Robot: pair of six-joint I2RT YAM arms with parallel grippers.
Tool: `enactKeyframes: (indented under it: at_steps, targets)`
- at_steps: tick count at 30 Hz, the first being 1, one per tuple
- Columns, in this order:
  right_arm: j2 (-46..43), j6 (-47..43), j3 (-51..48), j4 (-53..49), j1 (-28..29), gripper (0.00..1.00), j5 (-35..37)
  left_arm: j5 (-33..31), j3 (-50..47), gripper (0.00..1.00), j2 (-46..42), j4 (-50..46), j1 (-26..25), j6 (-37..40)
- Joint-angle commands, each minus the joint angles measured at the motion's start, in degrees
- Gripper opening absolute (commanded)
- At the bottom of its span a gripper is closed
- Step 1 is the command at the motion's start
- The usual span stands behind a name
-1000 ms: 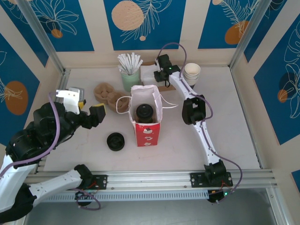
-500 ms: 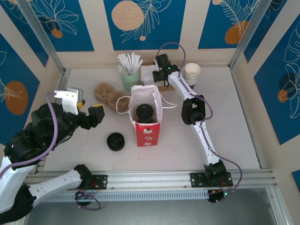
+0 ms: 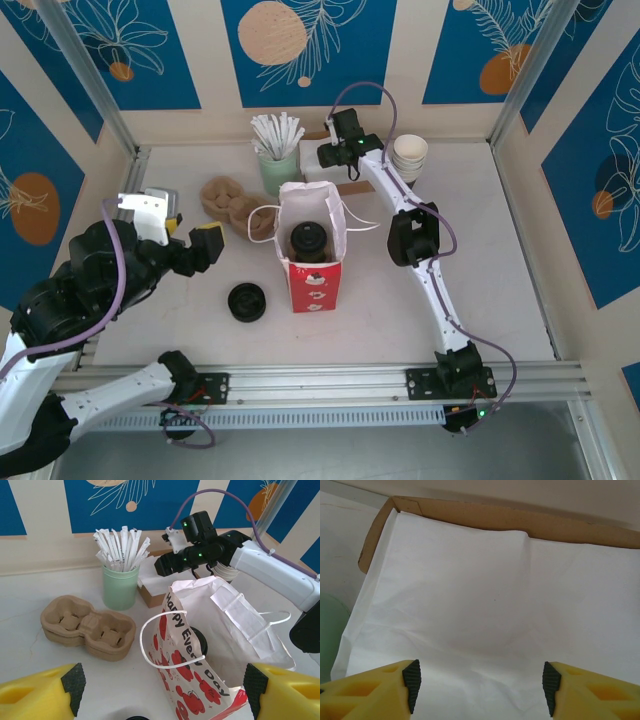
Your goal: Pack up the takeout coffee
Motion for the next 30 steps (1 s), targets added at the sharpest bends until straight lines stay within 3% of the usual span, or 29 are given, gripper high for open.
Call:
enactKeyframes:
  at_steps: [1, 21, 30]
  targets:
    - [0.18, -0.13, 0.87, 1.06, -0.13, 0.71, 1.72, -0.08, -0.66, 0.84, -0.75, -0.45, -0.35, -0.03]
    - [3.35, 2.25, -1.41, -2.43, -1.08, 0.71, 1.98, -0.07, -1.37, 0.84, -0.54, 0.07, -0.36, -0.60]
    - [3.26, 2.47, -1.51, -3.22, -1.32, 0.57, 1.12, 0.27, -1.36, 0.83, -0.53, 0.12, -0.31, -0.91]
